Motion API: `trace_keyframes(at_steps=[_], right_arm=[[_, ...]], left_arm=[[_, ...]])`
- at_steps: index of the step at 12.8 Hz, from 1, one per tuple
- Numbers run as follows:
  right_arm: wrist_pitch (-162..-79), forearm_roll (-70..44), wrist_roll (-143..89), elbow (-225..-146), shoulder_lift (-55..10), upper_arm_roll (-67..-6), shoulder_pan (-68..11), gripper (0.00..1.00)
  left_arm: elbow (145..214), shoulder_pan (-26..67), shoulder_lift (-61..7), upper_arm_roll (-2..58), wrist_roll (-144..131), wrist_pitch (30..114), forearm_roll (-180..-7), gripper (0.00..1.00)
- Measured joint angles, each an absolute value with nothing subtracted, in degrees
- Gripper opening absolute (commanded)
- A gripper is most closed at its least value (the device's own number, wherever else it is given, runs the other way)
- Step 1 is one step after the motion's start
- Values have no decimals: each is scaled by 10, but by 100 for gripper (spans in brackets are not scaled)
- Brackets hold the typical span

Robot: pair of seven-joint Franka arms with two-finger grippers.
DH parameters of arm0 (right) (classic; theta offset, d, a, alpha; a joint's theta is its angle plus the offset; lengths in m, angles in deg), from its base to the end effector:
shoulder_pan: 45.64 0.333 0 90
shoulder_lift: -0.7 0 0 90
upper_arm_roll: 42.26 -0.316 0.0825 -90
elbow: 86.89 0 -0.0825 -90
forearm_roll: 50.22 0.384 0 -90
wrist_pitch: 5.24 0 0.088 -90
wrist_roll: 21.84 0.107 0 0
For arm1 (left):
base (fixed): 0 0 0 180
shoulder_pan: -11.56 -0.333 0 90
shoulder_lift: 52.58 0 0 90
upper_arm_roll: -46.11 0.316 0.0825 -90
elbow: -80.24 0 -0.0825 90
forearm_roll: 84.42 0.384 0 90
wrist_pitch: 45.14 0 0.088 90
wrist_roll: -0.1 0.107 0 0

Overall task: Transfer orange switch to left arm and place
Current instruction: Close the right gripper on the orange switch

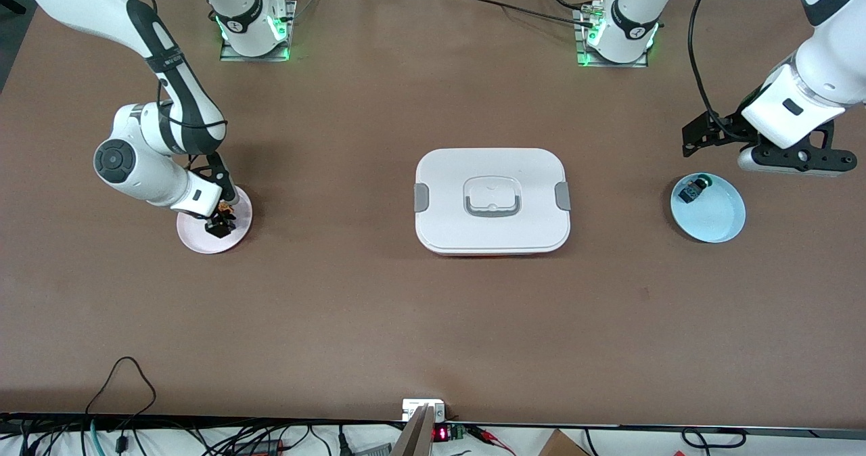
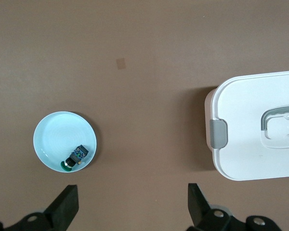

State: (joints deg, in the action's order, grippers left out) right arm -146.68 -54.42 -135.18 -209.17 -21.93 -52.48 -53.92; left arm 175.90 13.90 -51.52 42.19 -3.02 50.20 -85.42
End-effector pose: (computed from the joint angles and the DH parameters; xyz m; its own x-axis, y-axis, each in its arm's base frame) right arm 0.5677 0.0196 0.2175 -0.4678 0.8827 0.0443 0.8822 0.4694 -0.0376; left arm 0.5612 -0.0630 0.5754 0.9983 -0.0531 -0.0250 -0.0527 -0.9985 0.0173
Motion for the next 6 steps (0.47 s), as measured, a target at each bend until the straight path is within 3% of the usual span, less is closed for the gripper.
trace_keyframes(at_steps=[6], right_arm=[[-1485, -544, -1349, -2092, -244, -525, -570, 100]], left_arm=[[1759, 139, -515, 422, -30, 502, -854, 100]])
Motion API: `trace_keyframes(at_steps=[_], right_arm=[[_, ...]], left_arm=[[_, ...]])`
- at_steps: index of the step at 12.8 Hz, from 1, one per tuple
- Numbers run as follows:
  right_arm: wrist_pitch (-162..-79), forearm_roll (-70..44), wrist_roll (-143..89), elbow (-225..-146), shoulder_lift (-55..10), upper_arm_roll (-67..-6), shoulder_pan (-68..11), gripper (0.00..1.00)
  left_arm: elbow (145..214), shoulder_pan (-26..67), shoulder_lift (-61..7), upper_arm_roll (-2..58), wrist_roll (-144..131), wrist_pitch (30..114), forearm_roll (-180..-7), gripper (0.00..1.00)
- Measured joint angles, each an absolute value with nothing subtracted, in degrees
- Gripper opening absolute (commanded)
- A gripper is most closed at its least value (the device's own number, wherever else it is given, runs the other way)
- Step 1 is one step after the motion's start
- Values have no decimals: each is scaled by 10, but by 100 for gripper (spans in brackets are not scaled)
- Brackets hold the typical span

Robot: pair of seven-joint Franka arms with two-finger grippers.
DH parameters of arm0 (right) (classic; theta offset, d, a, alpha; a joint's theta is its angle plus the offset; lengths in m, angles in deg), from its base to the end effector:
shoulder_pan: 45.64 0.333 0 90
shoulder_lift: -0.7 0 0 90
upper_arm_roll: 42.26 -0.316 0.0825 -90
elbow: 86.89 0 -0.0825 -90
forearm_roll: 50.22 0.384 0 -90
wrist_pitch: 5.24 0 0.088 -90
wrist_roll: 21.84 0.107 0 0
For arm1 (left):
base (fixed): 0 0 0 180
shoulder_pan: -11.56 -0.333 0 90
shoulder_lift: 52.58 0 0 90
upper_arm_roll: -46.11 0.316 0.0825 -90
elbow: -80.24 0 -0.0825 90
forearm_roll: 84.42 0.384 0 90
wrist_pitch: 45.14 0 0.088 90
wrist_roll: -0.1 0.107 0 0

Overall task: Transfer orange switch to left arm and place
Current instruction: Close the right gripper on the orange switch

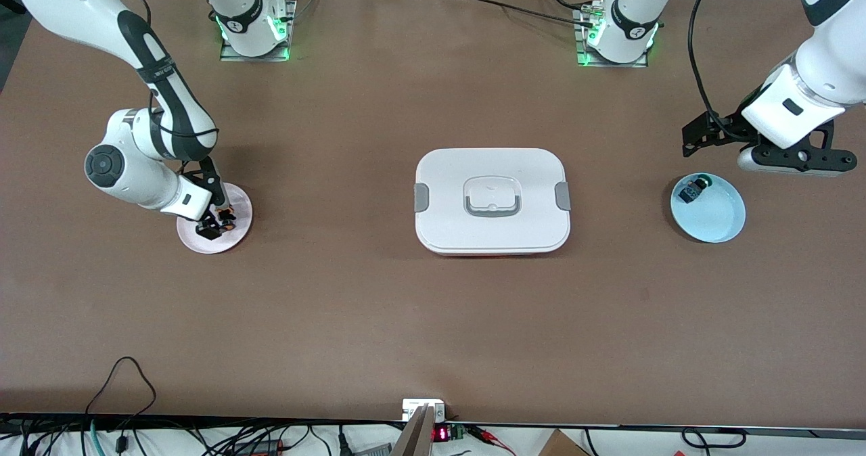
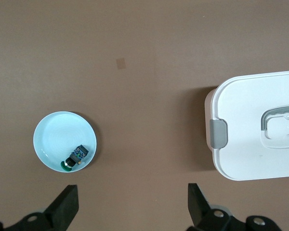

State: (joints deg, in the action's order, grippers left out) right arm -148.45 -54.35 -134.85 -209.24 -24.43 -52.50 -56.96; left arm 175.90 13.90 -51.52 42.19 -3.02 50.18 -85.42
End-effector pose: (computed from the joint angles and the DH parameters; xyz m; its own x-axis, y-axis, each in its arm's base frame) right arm 0.5656 -0.0092 0.1953 -0.4130 0.9088 0.0588 0.9083 0.4157 -0.0455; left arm 0.5612 -0.0630 0.5753 0.9983 -0.0532 -0.0254 -0.0527 -0.9985 0.0172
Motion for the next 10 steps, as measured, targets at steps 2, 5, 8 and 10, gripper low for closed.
trace_keyframes(at_steps=[2, 5, 8, 10], right_arm=[[-1486, -543, -1343, -2094, -245, -526, -570, 100], [-1503, -543, -1339, -2106, -244, -527, -570, 100], [-1522, -543, -1332, -2121, -245, -527, -570, 89], [-1525, -543, -1330, -2125, -245, -528, -570, 70]], left_arm=[[1759, 139, -515, 422, -30, 502, -854, 100], [1759, 139, -515, 422, -30, 502, -854, 100], [1759, 139, -515, 422, -30, 502, -854, 100], [1759, 139, -515, 422, -30, 502, -854, 100]])
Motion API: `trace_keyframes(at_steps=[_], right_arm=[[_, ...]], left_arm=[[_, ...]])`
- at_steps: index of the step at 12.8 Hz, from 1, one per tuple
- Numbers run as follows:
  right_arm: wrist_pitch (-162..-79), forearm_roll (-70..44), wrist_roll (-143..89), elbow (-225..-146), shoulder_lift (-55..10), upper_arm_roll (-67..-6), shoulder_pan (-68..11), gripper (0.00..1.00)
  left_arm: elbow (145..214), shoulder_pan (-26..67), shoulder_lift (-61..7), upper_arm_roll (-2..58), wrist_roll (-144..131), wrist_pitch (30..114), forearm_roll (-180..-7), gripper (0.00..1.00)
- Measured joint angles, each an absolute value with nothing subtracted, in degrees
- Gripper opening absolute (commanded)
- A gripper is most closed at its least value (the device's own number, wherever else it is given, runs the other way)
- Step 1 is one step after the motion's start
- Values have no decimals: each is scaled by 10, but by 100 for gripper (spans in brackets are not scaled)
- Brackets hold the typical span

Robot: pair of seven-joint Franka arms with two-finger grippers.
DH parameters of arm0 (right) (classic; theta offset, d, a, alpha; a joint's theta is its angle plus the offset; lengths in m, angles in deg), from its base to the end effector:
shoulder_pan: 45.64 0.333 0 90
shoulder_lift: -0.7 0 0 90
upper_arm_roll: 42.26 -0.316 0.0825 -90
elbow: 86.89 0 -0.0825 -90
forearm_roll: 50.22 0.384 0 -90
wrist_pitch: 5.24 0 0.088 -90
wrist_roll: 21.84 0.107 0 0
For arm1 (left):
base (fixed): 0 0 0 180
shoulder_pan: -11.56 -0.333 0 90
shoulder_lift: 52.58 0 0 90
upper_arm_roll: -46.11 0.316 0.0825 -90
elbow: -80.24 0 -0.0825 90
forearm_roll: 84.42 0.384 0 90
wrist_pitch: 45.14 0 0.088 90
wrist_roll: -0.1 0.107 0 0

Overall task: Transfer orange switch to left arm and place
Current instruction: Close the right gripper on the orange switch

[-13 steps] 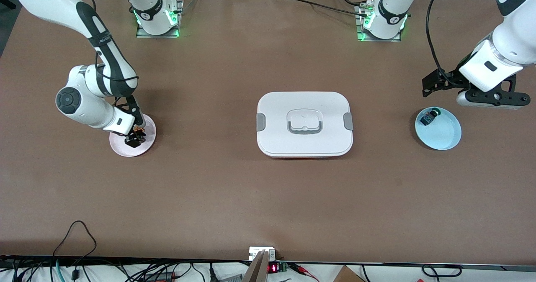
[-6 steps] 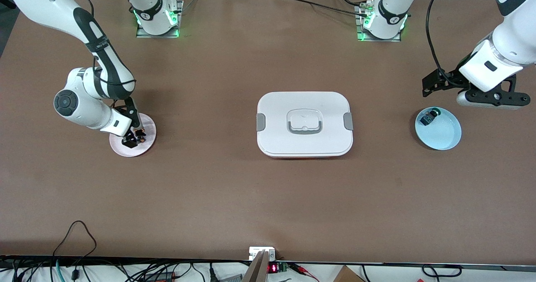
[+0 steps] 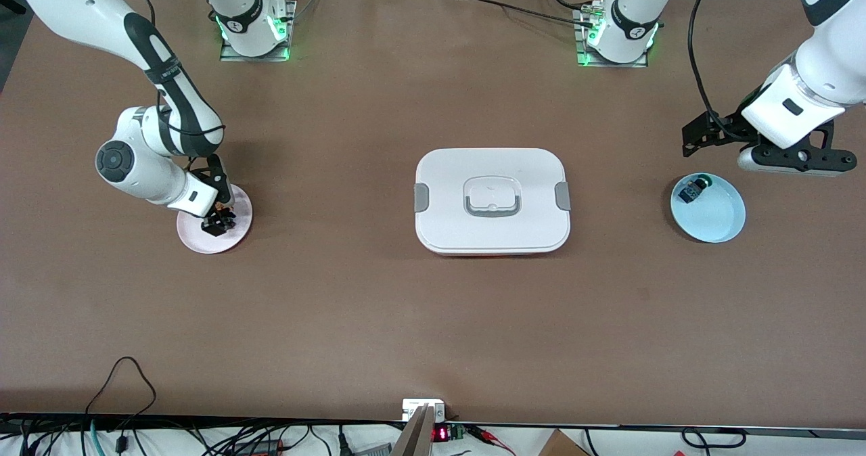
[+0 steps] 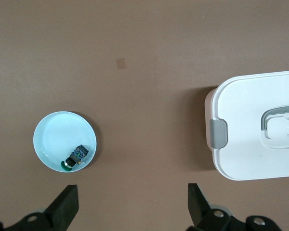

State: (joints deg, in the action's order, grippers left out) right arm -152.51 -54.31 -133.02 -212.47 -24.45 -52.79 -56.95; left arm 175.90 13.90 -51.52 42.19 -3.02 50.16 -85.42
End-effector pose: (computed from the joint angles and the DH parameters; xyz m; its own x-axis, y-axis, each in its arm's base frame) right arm 0.5512 -0.0039 0.1813 -0.3899 0.9191 0.0575 0.9194 0.3920 -0.0314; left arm 0.5611 -0.0630 0.5753 0.9983 -0.0532 -0.0257 -0.0527 -0.9985 0.0172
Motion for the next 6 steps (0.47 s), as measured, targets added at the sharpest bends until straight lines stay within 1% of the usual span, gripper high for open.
trace_keyframes(at_steps=[1, 2, 3, 4, 5, 6], right_arm=[[-1525, -543, -1330, -2125, -245, -528, -570, 54], [-1526, -543, -1330, -2125, -244, -528, -570, 43], [-1526, -543, -1330, -2125, -244, -528, -570, 34], [-1526, -543, -1330, -2125, -243, -528, -570, 28], [-1526, -543, -1330, -2125, -243, -528, -570, 25], [-1525, -540, -1329, -2125, -242, -529, -570, 24]], left_arm=[[1759, 139, -515, 422, -30, 502, -854, 100], [1759, 139, -515, 422, -30, 502, -854, 100], [1759, 139, -515, 422, -30, 502, -854, 100], [1759, 139, -515, 422, -30, 502, -854, 100], [1759, 139, -515, 422, -30, 502, -854, 100], [1759, 139, -515, 422, -30, 502, -854, 100]])
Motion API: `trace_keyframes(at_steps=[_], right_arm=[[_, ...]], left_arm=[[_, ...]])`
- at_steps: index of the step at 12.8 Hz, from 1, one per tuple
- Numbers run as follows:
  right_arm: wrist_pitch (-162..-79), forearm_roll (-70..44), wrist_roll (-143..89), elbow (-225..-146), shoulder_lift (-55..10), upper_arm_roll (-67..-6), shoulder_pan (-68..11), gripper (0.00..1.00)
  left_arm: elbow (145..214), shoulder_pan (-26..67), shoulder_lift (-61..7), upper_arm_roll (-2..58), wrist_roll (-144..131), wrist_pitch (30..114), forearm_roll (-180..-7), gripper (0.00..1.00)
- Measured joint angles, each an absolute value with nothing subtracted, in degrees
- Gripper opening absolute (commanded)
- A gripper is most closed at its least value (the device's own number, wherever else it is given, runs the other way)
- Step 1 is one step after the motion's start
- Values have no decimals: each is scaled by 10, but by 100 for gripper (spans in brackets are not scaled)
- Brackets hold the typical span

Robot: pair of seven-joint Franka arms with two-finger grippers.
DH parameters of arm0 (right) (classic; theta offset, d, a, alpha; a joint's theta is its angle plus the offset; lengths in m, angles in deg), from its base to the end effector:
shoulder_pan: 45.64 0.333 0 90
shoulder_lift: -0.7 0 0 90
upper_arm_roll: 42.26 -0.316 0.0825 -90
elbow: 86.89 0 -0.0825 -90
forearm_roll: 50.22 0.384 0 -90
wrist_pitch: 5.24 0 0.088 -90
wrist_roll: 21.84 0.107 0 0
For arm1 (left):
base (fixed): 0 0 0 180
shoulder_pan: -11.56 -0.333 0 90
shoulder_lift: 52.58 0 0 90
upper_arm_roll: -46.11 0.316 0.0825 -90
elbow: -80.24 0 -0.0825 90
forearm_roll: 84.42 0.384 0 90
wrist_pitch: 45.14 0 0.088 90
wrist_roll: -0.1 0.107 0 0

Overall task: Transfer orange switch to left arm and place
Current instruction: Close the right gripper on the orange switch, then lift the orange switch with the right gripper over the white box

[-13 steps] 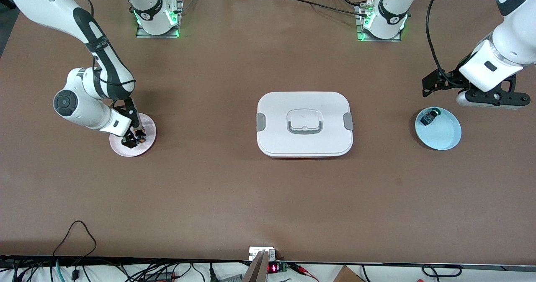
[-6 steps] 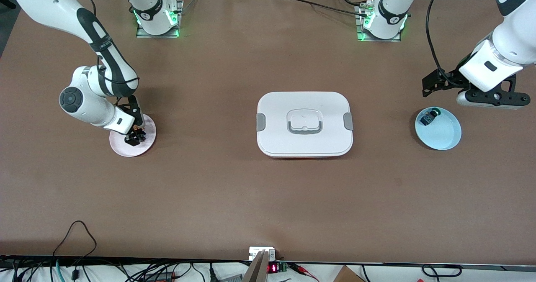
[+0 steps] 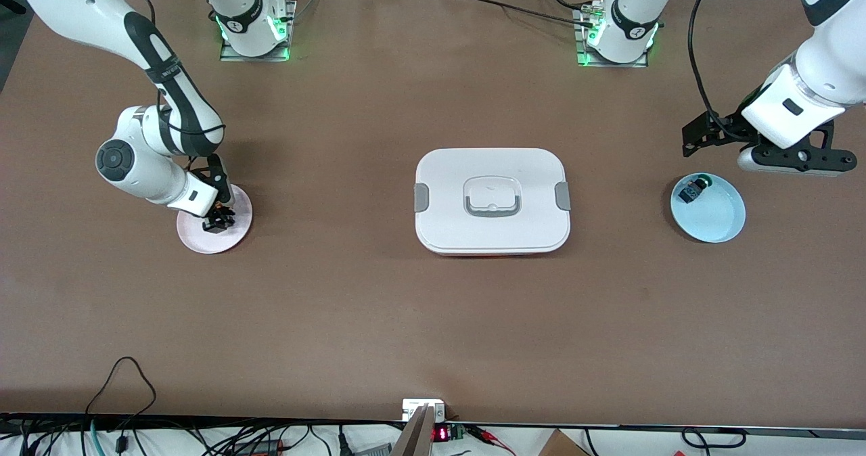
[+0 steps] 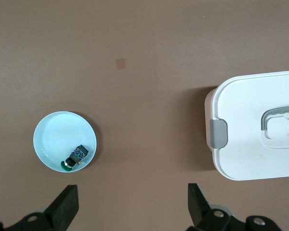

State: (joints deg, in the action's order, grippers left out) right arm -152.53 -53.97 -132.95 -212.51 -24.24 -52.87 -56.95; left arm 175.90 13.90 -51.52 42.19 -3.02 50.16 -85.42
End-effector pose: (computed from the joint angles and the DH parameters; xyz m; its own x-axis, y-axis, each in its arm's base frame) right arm 0.5515 -0.0033 0.1832 -0.3854 0.9209 0.0589 0.9215 0.3874 -0.0276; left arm 0.5611 -0.0630 0.5753 0.9983 -0.0532 -0.0257 -0.0527 -0.9985 0.0172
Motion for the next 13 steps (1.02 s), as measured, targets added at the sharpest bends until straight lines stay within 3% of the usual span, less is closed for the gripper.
trace_keyframes(at_steps=[4, 9, 13], right_arm=[[-1471, -462, -1331, -2112, -227, -553, -569, 24], [-1275, -272, -1294, -2030, -173, -619, -560, 24], [-1256, -124, -1147, -1984, -163, -693, -516, 24]], left_arm=[[1759, 139, -515, 422, -30, 502, -854, 100], [1759, 139, -515, 419, -30, 502, -854, 100], [1759, 139, -515, 418, -30, 502, -854, 100]])
